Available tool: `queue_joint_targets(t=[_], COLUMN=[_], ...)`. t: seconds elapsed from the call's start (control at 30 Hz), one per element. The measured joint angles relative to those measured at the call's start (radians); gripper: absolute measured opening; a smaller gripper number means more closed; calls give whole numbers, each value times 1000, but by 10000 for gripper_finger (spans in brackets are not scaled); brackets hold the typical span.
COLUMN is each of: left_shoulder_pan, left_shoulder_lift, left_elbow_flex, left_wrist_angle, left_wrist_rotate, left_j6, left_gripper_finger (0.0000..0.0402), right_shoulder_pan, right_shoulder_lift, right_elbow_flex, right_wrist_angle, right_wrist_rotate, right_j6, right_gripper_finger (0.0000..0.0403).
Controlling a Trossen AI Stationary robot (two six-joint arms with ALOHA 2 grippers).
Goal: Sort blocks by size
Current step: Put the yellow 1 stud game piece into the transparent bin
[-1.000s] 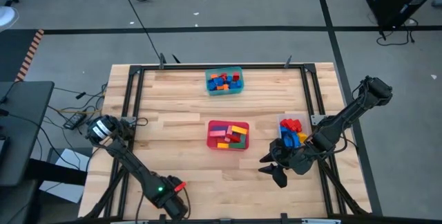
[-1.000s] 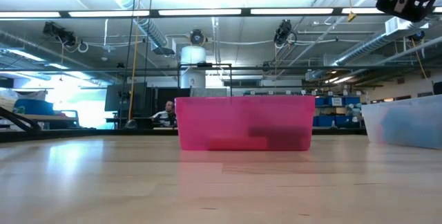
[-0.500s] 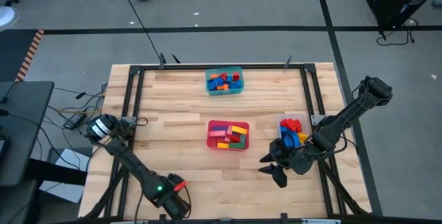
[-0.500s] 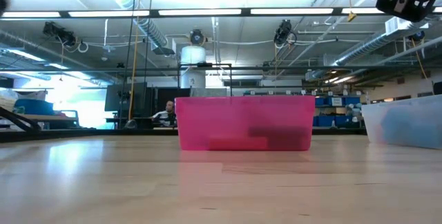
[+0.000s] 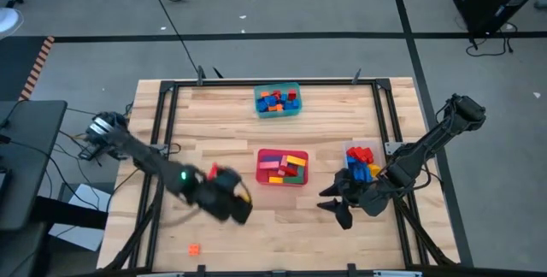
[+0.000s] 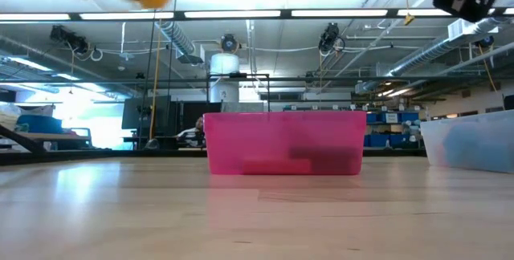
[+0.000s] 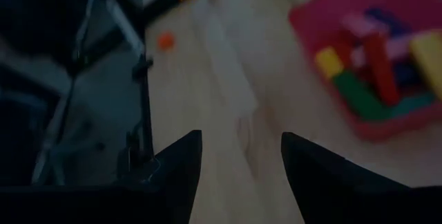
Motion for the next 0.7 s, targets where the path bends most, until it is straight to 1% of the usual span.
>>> queue_joint_targets(t=[0.1,0.17,0.27,0.43,0.6,0.7], left_shoulder_pan=[95,162,276,455,540,569], left_shoulder_lift=[-45,-59,-63,-63,-63,-61], left_elbow_flex=[0,0,0,0,0,0], left_wrist_angle=[53,118,238,446,623,643], left_wrist_rotate=[-1,35,147,381,599,673], left_j6=[117,206,299,408,463,488], left_gripper_finger=[143,143,143,143,143,143], right_shoulder_pan=[-7,-21,-48,-87,-115,-140], right_shoulder_lift=[0,0,0,0,0,0], right_elbow_flex=[0,0,0,0,0,0], right_wrist_angle=[51,102,183,309,397,465], right_wrist_rotate=[104,146,170,204,228,231], right_j6=[-26,-107,-277,-523,-731,-855], right_gripper_finger=[213,213,213,214,228,246])
